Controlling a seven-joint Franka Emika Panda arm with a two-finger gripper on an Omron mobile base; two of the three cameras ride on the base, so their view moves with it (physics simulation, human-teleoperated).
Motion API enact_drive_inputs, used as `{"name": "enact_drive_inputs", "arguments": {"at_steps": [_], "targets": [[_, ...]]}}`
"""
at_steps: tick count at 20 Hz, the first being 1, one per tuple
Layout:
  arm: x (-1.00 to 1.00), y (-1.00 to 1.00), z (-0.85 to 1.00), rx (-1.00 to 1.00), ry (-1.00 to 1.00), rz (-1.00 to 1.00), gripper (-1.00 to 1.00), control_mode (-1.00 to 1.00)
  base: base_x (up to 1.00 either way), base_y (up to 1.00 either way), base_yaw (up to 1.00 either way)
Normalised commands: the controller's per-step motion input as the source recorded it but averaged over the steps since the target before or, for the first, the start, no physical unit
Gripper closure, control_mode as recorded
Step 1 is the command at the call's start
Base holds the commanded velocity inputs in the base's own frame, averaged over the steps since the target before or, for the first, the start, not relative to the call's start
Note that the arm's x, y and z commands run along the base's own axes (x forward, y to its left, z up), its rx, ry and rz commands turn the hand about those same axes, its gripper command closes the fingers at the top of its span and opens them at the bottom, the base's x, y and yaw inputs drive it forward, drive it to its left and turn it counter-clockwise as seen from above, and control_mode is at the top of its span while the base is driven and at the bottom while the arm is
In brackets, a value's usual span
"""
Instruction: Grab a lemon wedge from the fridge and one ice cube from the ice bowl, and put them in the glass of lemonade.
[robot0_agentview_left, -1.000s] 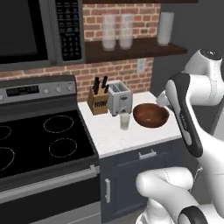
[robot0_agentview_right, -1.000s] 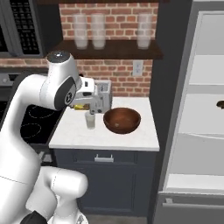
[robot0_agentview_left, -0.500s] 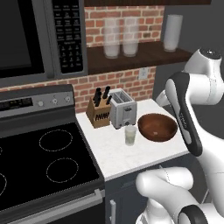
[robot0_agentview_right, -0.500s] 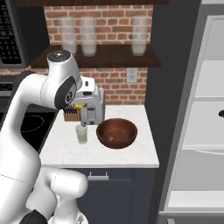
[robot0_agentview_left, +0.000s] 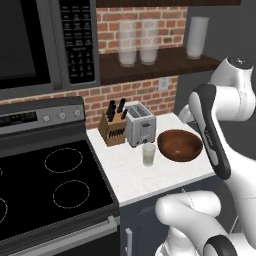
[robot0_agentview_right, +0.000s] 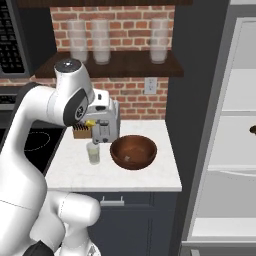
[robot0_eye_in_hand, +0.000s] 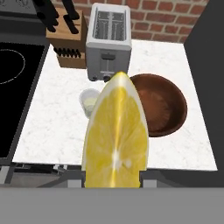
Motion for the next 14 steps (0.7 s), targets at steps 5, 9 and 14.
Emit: {"name": "enact_drive_inputs", "arguments": {"at_steps": [5, 9, 14], "targets": [[0.01, 0.00, 0.00, 0.00, 0.00, 0.00, 1.00, -1.00, 0.00, 0.00, 0.00], [0.00, 0.00, 0.00, 0.00, 0.00, 0.00, 1.00, -1.00, 0.00, 0.00, 0.00], [0.00, 0.03, -0.11, -0.04, 0.00, 0.09, 1.00, -1.00, 0.00, 0.00, 0.00]]}}
